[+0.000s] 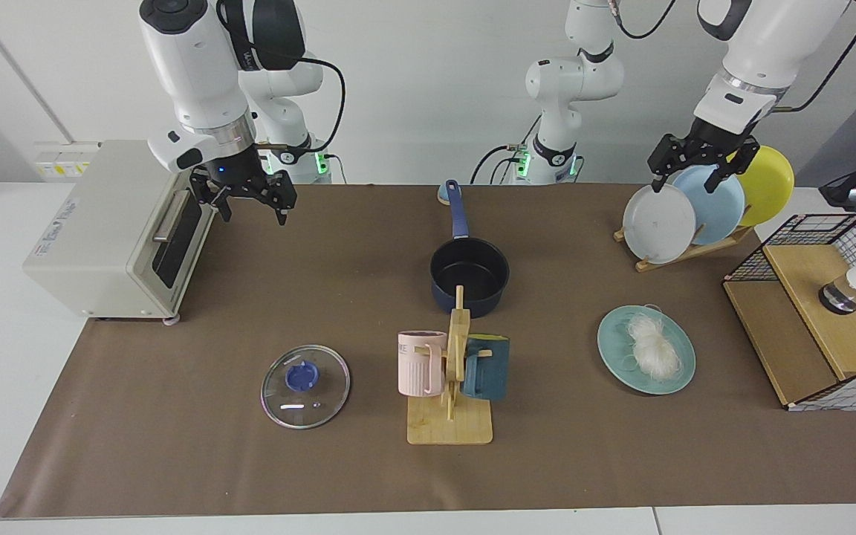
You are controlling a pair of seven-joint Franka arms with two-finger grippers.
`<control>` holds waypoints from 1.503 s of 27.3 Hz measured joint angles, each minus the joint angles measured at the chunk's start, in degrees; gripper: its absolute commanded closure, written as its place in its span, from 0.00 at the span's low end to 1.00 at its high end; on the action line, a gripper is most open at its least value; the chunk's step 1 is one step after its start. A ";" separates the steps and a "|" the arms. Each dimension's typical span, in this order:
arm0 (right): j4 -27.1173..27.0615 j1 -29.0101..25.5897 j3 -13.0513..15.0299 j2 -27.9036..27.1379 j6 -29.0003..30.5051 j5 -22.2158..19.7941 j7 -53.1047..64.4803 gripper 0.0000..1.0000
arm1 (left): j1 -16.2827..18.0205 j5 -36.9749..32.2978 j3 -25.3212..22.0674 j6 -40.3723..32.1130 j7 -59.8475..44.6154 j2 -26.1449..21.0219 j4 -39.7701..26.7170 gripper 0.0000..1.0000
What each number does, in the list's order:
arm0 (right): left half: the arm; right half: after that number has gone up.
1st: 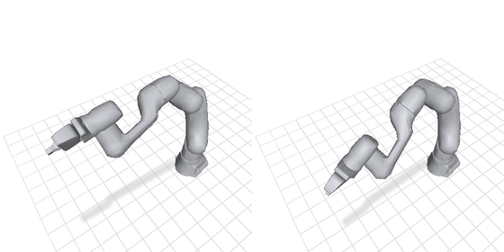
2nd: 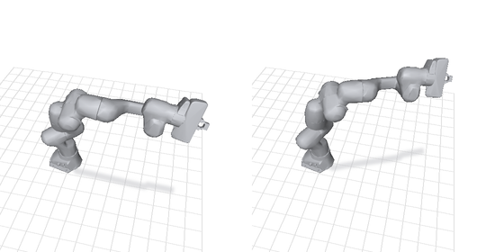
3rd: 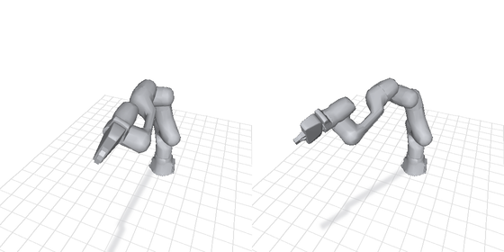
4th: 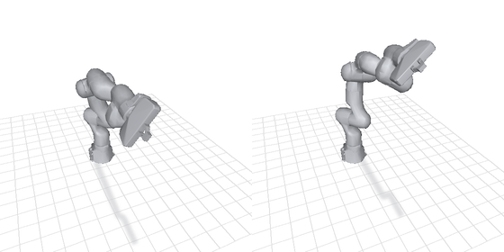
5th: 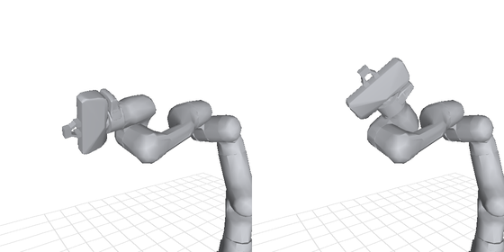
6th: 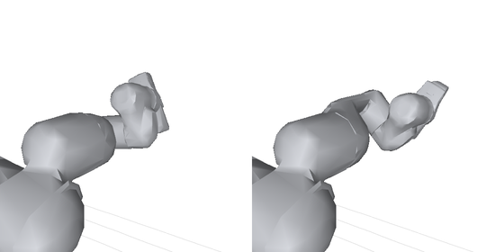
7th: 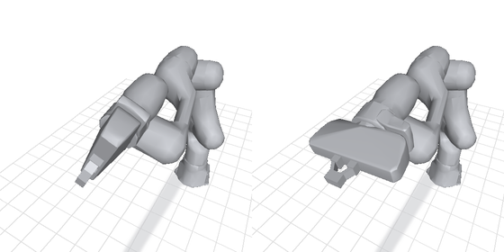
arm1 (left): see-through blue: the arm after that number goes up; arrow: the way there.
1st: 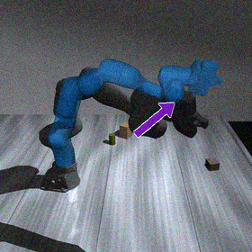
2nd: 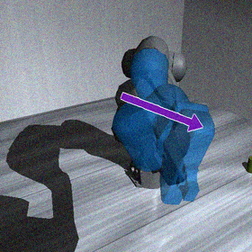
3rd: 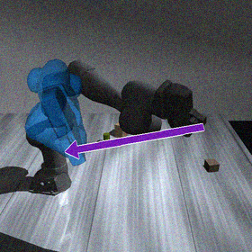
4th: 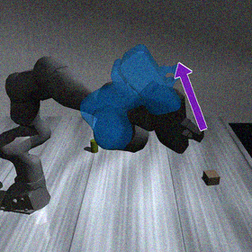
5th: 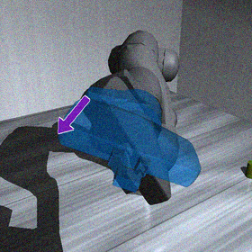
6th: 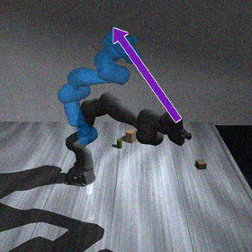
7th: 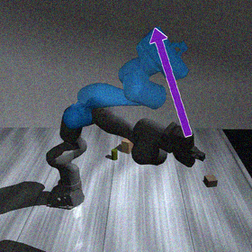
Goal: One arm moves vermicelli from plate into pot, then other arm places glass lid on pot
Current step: 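Move the left gripper over the white vermicelli on the blue plate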
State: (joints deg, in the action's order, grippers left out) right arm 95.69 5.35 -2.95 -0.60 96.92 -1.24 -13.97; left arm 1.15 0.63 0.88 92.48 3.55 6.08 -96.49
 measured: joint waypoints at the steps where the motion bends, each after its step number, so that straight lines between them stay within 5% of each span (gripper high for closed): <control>1: 0.00 0.00 0.00 0.00 0.00 0.00 0.00 0.01 | 0.00 0.00 0.00 0.00 0.00 0.00 0.00 0.00; 14: 0.00 -0.51 0.01 -0.34 0.00 0.00 0.00 0.01 | 0.00 0.00 -0.11 0.30 0.04 -0.07 0.00 0.00; 22: 0.00 -0.65 -0.01 -0.60 0.00 0.00 0.00 0.01 | 0.00 0.00 -0.30 6.60 0.04 -2.20 -0.09 0.00; 41: -0.16 -0.65 0.00 -0.62 0.00 0.88 1.99 0.01 | 2.20 0.65 -1.18 24.62 -0.15 -19.33 1.60 0.00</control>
State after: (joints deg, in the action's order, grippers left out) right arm 95.52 4.70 -2.95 -1.22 96.93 -0.36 -11.98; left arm 3.35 1.29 -0.30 117.09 3.39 -13.25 -94.88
